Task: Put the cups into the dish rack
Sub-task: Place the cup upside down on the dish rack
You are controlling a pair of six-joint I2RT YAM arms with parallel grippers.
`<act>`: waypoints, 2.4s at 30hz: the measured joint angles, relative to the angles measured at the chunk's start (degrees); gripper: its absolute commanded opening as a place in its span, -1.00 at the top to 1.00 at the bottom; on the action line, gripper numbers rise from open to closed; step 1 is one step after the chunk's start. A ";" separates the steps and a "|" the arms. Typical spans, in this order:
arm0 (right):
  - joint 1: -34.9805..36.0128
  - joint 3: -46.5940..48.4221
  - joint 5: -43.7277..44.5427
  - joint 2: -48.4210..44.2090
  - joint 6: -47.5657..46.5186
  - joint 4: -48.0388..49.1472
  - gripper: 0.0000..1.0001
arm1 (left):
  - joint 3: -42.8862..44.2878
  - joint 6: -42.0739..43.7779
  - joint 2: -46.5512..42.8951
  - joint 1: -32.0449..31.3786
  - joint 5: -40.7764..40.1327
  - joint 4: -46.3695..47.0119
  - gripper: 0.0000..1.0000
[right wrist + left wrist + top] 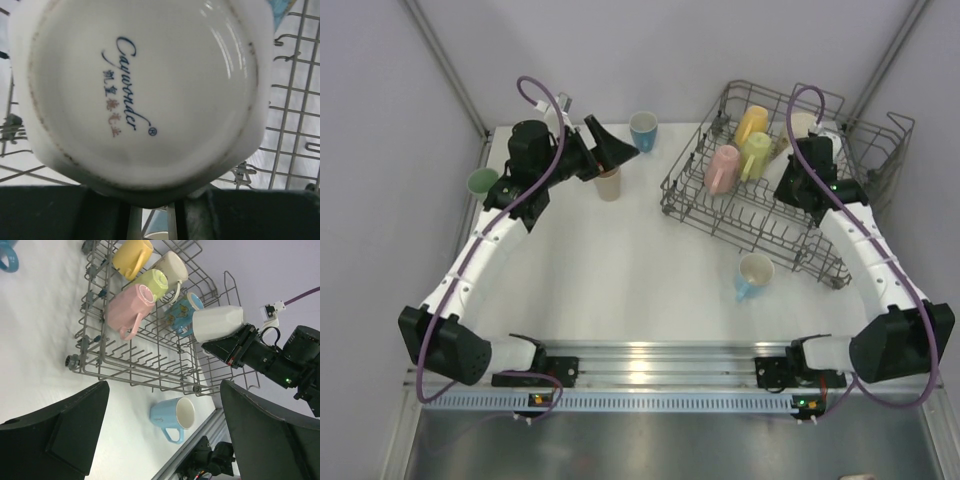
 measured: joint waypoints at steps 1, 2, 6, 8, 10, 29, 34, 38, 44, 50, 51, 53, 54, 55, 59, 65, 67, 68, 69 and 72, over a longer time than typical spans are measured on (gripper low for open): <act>0.00 0.00 0.90 0.48 -0.31 -0.59 1.00 | 0.00 0.85 -0.39 0.00 -0.57 -0.72 -0.96; 0.00 0.00 1.68 0.87 -0.42 -0.90 1.00 | 0.00 1.46 -0.63 0.00 -0.98 -1.20 -0.96; 0.00 -0.04 3.74 2.67 -0.98 -0.96 1.00 | 0.00 3.39 -0.72 0.00 -1.70 -3.43 -0.96; 0.00 -0.04 4.52 3.56 -1.18 -0.76 1.00 | 0.00 3.98 -0.72 0.00 -1.97 -4.31 -0.96; 0.04 -0.04 5.31 4.85 -1.22 -0.28 1.00 | -0.02 4.20 -0.72 0.00 -2.16 -4.59 -0.96; 1.68 -0.85 8.39 13.42 0.81 5.64 1.00 | -0.20 4.37 -1.29 0.63 -2.54 -5.49 -0.96; 1.81 -0.87 9.29 14.80 0.83 5.84 1.00 | -0.46 4.35 -1.31 0.83 -2.54 -5.66 -0.96; 1.95 -0.87 9.27 15.82 1.05 5.95 1.00 | -0.57 4.35 -1.33 0.90 -2.51 -5.79 -0.96; 1.95 -0.96 9.29 17.68 1.75 5.90 1.00 | -0.76 4.33 -1.46 1.40 -2.51 -5.84 -0.96; 1.95 -1.62 9.31 18.16 2.82 5.84 1.00 | -1.29 4.13 -1.57 1.64 -2.51 -6.05 -0.96; 1.95 -1.70 9.33 18.29 2.99 5.81 1.00 | -1.36 4.11 -1.57 1.64 -2.51 -6.10 -0.96; 1.95 -1.81 9.31 18.53 3.39 5.84 0.98 | -1.55 4.09 -1.57 1.68 -2.51 -6.12 -0.96; 1.95 -1.97 9.31 18.60 3.61 5.81 0.94 | -1.62 4.07 -1.57 1.70 -2.49 -6.14 -0.96; 1.95 -2.05 9.31 18.62 3.82 5.68 0.89 | -1.66 4.07 -1.57 1.75 -2.49 -6.16 -0.96; 1.95 -2.34 9.31 18.86 4.57 5.49 0.55 | -1.86 3.96 -1.68 1.97 -2.49 -6.16 -0.96; 2.05 -2.34 10.01 19.15 5.77 5.84 0.29 | -2.10 3.89 -2.03 2.34 -2.49 -6.16 -0.96; 2.05 -2.32 10.47 19.15 5.81 5.84 0.29 | -2.27 3.87 -2.21 2.40 -2.49 -6.16 -0.96; 2.05 -2.32 10.73 19.15 5.88 5.88 0.29 | -2.32 3.85 -2.25 2.45 -2.47 -6.19 -0.96; 2.05 -2.34 10.84 19.15 5.92 5.86 0.29 | -2.34 3.87 -2.27 2.45 -2.49 -6.16 -0.96; 2.05 -2.34 11.28 19.15 5.97 5.86 0.28 | -2.40 3.80 -2.38 2.56 -2.47 -6.16 -0.96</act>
